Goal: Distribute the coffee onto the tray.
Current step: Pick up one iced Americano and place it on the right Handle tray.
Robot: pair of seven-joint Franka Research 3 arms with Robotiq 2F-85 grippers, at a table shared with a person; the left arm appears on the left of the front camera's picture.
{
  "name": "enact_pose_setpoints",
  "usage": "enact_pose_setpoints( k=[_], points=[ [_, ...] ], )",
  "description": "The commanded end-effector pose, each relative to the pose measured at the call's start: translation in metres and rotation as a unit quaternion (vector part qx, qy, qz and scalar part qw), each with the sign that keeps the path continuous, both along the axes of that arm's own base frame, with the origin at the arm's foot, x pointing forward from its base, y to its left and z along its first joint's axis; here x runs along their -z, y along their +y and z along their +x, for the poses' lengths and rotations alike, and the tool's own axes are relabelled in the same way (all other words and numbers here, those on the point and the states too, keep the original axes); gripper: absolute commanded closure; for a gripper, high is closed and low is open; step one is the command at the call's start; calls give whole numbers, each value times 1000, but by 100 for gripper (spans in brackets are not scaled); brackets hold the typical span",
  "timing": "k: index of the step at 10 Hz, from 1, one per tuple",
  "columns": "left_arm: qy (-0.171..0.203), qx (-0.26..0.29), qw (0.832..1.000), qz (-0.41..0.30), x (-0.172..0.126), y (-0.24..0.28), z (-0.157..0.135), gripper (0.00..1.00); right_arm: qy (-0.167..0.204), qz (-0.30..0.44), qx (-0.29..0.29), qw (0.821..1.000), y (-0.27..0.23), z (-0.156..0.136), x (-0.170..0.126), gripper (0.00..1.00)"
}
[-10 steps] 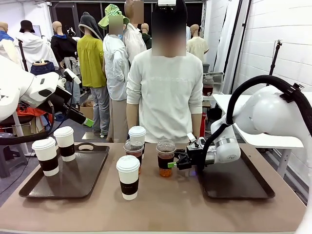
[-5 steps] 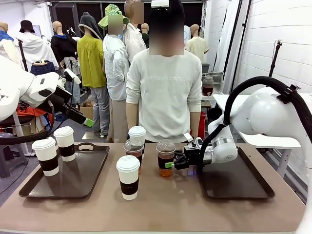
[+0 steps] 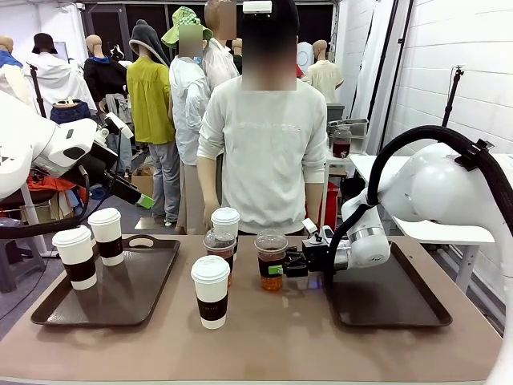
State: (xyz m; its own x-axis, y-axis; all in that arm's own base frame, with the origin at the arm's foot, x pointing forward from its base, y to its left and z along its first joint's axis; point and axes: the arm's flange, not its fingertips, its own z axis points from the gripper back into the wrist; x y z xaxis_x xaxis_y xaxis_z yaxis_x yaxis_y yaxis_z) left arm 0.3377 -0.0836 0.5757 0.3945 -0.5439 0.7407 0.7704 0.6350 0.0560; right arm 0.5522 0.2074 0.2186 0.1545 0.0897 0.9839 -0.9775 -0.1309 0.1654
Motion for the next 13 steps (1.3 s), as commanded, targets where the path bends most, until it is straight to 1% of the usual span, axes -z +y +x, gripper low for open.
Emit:
enact_pose_setpoints(
  k=[1,3,5,6,7,9,10,11,13],
  points=[
    [1,2,1000,-5,1,1,0,0,8,3,-15,1000,4,3,-1,36],
    [1,2,1000,-5,1,1,0,0,-1,16,-12,1000,-5,0,-18,36],
    [1,2,1000,-5,1,1,0,0,-9,16,11,1000,-29,2,-55,36],
    [1,2,1000,-5,1,1,0,0,-7,16,21,1000,-45,3,-71,36],
    [1,2,1000,-5,1,1,0,0,-16,11,34,999,-63,4,-84,36],
    [1,2,1000,-5,1,1,0,0,-27,20,51,998,-106,6,-101,36],
    [1,2,1000,-5,1,1,0,0,-42,20,72,996,-132,6,-108,36],
    [1,2,1000,-5,1,1,0,0,-43,20,79,996,-154,6,-113,36],
    [1,2,1000,-5,1,1,0,0,-60,10,105,993,-188,3,-114,36]
  ],
)
